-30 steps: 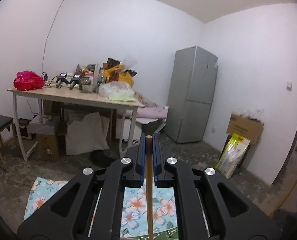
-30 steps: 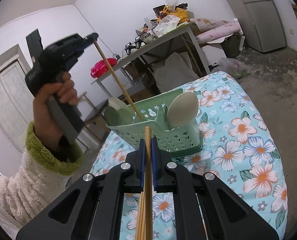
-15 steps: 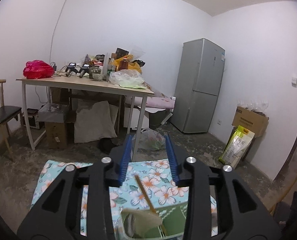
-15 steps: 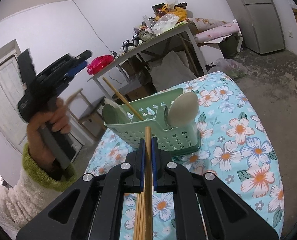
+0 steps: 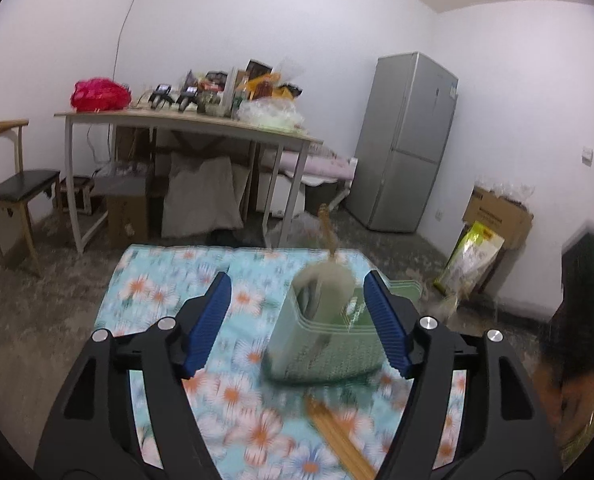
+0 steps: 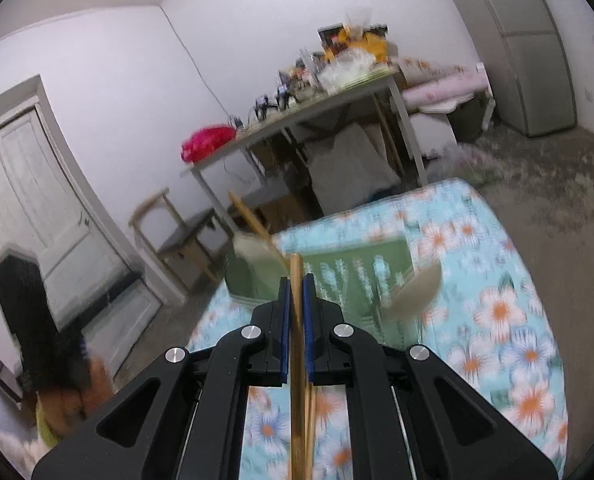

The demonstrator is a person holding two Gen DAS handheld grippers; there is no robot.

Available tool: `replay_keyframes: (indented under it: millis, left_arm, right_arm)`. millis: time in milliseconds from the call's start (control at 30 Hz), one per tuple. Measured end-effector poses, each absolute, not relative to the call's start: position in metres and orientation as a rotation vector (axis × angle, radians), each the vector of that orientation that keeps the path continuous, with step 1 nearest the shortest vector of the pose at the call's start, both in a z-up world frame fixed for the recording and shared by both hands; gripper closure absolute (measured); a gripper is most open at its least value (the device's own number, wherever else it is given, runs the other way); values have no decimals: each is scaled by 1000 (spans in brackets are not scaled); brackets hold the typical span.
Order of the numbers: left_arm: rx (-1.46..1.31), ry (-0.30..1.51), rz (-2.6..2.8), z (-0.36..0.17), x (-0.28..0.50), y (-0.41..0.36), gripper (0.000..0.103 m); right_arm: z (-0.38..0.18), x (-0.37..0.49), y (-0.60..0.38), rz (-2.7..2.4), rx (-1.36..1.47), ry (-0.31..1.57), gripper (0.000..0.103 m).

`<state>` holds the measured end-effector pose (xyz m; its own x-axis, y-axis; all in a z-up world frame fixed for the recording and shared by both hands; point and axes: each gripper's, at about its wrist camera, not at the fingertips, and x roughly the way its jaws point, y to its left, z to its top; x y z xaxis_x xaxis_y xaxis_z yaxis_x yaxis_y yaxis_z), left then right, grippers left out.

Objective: Organize utensils
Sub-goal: 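Insert the chopstick into the caddy with the right tool and open it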

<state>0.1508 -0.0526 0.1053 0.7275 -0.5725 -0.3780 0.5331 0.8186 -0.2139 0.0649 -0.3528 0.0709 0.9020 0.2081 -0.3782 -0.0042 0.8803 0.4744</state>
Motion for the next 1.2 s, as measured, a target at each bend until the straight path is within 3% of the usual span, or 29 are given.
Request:
replay_keyframes:
  millis: [200, 600, 933, 1200]
  left_arm:
    - [-113, 544, -577, 70, 139, -28, 38]
    - [-170, 558, -506, 61, 142, 5, 38]
    - [-181, 567, -459, 57, 148, 19, 38]
    - [-193, 570, -439, 55, 153, 25, 38]
  right_arm:
    - [107, 98, -365, 94, 518, 281, 97]
    - [149, 151, -394, 14, 624, 59, 97]
    - [133, 186, -396, -124, 608, -24, 97]
    - [113, 207, -394, -184, 564, 19, 96]
